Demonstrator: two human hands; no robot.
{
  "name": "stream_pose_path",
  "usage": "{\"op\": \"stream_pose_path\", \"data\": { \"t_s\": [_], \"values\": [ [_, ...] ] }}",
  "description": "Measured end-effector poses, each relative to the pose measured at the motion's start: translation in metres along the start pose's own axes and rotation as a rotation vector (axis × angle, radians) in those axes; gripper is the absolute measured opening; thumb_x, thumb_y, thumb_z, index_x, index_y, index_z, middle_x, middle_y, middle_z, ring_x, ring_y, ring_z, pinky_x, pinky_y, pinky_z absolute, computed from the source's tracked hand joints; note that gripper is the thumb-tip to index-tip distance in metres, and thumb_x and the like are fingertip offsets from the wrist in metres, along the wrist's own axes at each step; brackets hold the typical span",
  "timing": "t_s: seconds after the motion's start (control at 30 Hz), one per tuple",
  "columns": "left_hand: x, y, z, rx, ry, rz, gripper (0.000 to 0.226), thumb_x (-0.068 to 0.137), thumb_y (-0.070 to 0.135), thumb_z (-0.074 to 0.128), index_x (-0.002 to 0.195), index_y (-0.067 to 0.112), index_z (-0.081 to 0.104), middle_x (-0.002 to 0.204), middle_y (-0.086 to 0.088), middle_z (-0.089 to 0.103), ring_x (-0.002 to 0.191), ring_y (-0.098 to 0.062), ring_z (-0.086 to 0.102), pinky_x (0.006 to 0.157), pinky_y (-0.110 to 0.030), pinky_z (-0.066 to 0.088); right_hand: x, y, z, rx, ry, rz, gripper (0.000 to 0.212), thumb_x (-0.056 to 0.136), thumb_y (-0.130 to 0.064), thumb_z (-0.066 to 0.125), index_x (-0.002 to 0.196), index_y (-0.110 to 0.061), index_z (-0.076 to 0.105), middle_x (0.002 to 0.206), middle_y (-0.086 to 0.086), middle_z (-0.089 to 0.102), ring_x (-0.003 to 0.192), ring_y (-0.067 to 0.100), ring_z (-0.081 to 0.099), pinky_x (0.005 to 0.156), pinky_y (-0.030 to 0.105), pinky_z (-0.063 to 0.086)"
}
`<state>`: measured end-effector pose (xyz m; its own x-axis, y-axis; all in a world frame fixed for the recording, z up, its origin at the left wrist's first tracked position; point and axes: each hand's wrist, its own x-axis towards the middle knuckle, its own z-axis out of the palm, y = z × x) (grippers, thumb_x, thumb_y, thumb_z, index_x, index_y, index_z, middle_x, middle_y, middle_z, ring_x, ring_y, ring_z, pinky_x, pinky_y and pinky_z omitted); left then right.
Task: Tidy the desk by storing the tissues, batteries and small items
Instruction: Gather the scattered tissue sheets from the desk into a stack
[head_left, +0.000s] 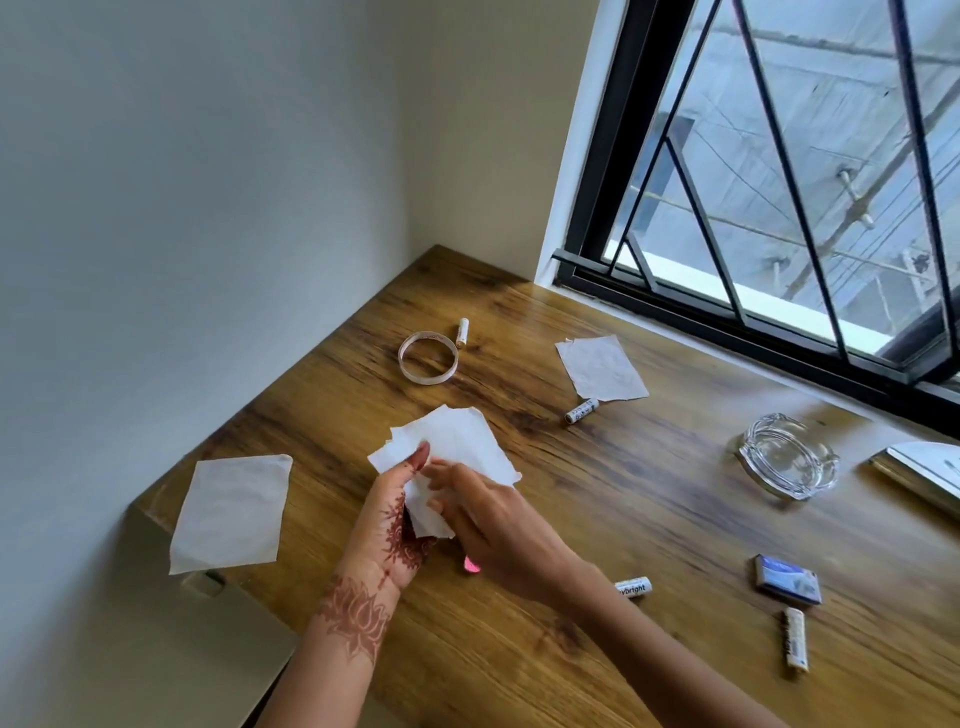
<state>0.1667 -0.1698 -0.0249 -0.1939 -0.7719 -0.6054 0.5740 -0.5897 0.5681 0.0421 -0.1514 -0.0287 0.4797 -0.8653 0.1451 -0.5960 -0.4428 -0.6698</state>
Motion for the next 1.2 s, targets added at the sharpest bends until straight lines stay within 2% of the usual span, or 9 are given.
{"op": "stream_pose_path", "data": {
  "t_s": [0.1,0.23,0.3,0.43,0.6,0.73,0.87,1.07,1.2],
  "values": [
    [0.003,-0.003,-0.002,-0.03,0.059,0.048,0.016,0.092,0.022,0.05,0.099,0.012,0.061,0.089,-0.011,0.066,0.079,-0.024,0.062,0.059,-0.031,0.054,0.009,0.013,-0.015,-0.011,0.179,0.06,0.024,0.096,-0.022,0.046,0.116,-0.011,0.053,0.127,0.004,0.057,0.113,0.014,0.055,0.088,0.019,0.043],
    [0.004,-0.001,0.002,-0.07,0.089,0.091,0.011,0.092,0.014,0.052,0.101,0.015,0.058,0.095,-0.01,0.066,0.086,-0.026,0.062,0.055,-0.035,0.059,0.035,0.068,-0.044,-0.104,0.421,0.192,0.009,0.09,-0.01,0.055,0.093,-0.004,0.062,0.094,0.011,0.066,0.079,0.018,0.059,0.062,0.01,0.038],
    [0.004,0.0,0.004,-0.073,0.096,0.093,0.01,0.091,0.013,0.052,0.099,0.016,0.058,0.096,-0.009,0.066,0.088,-0.026,0.062,0.053,-0.035,0.058,0.043,0.102,-0.062,-0.152,0.446,0.331,0.013,0.09,-0.007,0.054,0.098,-0.002,0.062,0.1,0.014,0.066,0.086,0.02,0.06,0.064,0.005,0.035],
    [0.007,-0.001,0.002,-0.092,0.079,0.103,0.017,0.091,0.015,0.052,0.107,0.016,0.059,0.101,-0.009,0.067,0.093,-0.026,0.063,0.055,-0.035,0.059,0.035,0.156,-0.101,-0.266,0.445,0.461,0.021,0.087,0.0,0.055,0.106,-0.001,0.064,0.115,0.015,0.063,0.104,0.028,0.058,0.082,0.021,0.038],
    [0.009,-0.004,0.001,-0.104,0.076,0.088,0.017,0.091,0.014,0.052,0.105,0.016,0.059,0.102,-0.008,0.067,0.093,-0.026,0.062,0.054,-0.035,0.059,0.006,0.189,-0.118,-0.336,0.277,0.51,0.03,0.082,0.002,0.057,0.11,-0.003,0.065,0.125,0.012,0.059,0.117,0.028,0.052,0.098,0.033,0.04],
    [0.009,-0.005,0.005,-0.094,0.092,0.079,0.014,0.091,0.014,0.053,0.102,0.017,0.059,0.101,-0.008,0.066,0.093,-0.026,0.062,0.054,-0.036,0.059,-0.002,0.19,-0.113,-0.369,0.341,0.503,0.015,0.084,-0.001,0.06,0.095,-0.001,0.069,0.117,0.014,0.062,0.111,0.03,0.054,0.092,0.036,0.043],
    [0.006,-0.004,0.005,-0.096,0.072,0.079,0.017,0.091,0.014,0.053,0.106,0.017,0.058,0.102,-0.009,0.066,0.093,-0.027,0.062,0.053,-0.035,0.058,0.0,0.187,-0.106,-0.479,0.356,0.473,0.014,0.086,-0.006,0.058,0.094,0.002,0.067,0.112,0.016,0.063,0.109,0.031,0.053,0.088,0.037,0.045],
    [0.0,-0.004,-0.002,-0.11,0.049,0.114,0.021,0.091,0.014,0.053,0.111,0.016,0.057,0.106,-0.011,0.065,0.097,-0.029,0.062,0.054,-0.037,0.058,0.009,0.134,-0.097,-0.086,0.644,0.657,0.014,0.086,-0.012,0.059,0.09,-0.001,0.065,0.095,0.014,0.065,0.08,0.019,0.057,0.066,0.022,0.038],
    [-0.005,-0.005,-0.003,-0.132,0.033,0.104,0.018,0.093,0.015,0.05,0.109,0.015,0.056,0.101,-0.012,0.066,0.093,-0.029,0.062,0.055,-0.037,0.059,0.016,0.066,-0.075,0.088,0.514,0.596,0.014,0.086,-0.014,0.061,0.092,-0.002,0.065,0.087,0.008,0.065,0.069,0.013,0.056,0.046,0.011,0.038]
  ]
}}
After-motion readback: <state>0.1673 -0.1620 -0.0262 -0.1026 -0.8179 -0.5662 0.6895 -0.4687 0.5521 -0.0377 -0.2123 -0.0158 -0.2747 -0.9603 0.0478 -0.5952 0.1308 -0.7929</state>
